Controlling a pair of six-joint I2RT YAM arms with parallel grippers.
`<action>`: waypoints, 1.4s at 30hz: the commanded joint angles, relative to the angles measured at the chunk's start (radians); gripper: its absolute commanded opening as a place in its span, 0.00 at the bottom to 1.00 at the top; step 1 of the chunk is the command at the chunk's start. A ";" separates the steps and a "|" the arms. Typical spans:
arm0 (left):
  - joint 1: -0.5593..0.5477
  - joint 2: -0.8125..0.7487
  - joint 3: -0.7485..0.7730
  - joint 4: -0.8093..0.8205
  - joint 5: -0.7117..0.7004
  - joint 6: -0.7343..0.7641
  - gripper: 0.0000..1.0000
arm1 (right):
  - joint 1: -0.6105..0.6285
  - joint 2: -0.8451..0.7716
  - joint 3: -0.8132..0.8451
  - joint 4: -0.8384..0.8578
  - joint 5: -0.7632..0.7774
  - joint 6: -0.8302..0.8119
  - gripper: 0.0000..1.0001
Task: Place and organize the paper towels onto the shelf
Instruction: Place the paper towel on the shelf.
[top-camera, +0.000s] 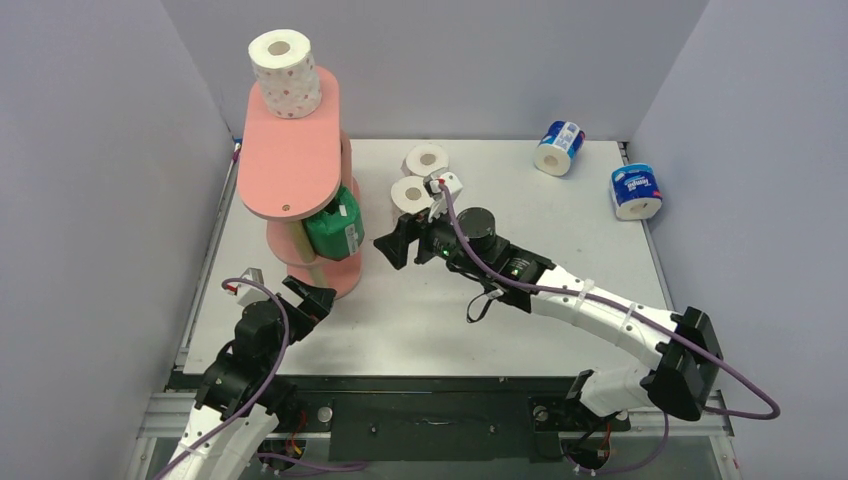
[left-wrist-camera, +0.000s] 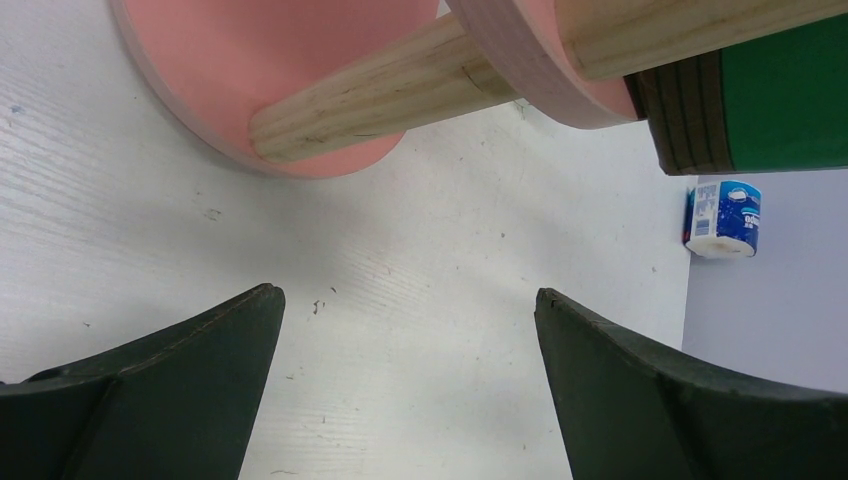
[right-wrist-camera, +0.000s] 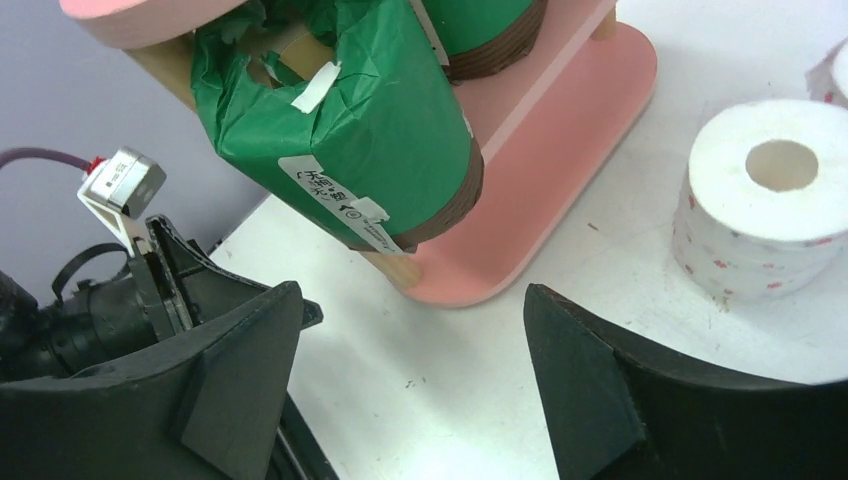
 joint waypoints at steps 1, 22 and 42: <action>-0.004 0.016 0.052 0.029 -0.002 0.005 0.96 | -0.027 0.038 0.018 0.165 -0.126 -0.139 0.79; -0.003 0.008 0.044 0.001 -0.016 0.004 0.96 | -0.030 0.301 0.177 0.244 -0.269 -0.235 0.79; -0.004 0.011 0.043 -0.007 -0.017 0.004 0.96 | -0.028 0.436 0.321 0.269 -0.305 -0.202 0.75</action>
